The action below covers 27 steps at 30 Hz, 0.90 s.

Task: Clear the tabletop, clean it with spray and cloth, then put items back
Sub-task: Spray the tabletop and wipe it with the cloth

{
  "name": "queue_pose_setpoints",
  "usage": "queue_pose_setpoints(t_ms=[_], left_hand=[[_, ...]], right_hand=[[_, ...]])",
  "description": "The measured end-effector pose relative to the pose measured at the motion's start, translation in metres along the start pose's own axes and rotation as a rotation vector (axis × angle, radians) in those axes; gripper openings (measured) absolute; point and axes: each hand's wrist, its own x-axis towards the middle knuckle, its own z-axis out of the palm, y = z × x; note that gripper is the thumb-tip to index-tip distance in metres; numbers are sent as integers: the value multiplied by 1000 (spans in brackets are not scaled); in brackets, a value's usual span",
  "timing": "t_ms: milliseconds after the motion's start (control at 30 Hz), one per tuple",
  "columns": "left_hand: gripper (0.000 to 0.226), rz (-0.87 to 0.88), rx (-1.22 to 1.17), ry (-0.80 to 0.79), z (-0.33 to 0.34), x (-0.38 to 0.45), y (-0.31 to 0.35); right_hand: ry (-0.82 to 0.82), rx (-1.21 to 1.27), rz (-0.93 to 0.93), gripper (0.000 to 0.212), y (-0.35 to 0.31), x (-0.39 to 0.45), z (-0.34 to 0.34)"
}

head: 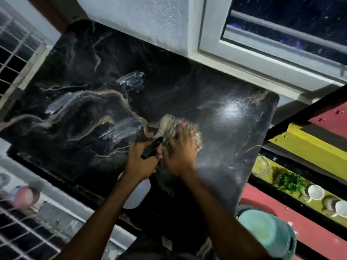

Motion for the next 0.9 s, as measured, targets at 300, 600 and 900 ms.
queue_pose_setpoints(t_ms=[300, 600, 900], left_hand=[[30, -83, -83, 50, -35, -19, -42], [26, -121, -113, 43, -63, -22, -65], [23, 13, 79, -43, -125, 26, -78]], right_hand=[[-53, -125, -219, 66, 59, -49, 4], [-10, -111, 41, 66, -33, -55, 25], [-123, -214, -98, 67, -28, -65, 22]])
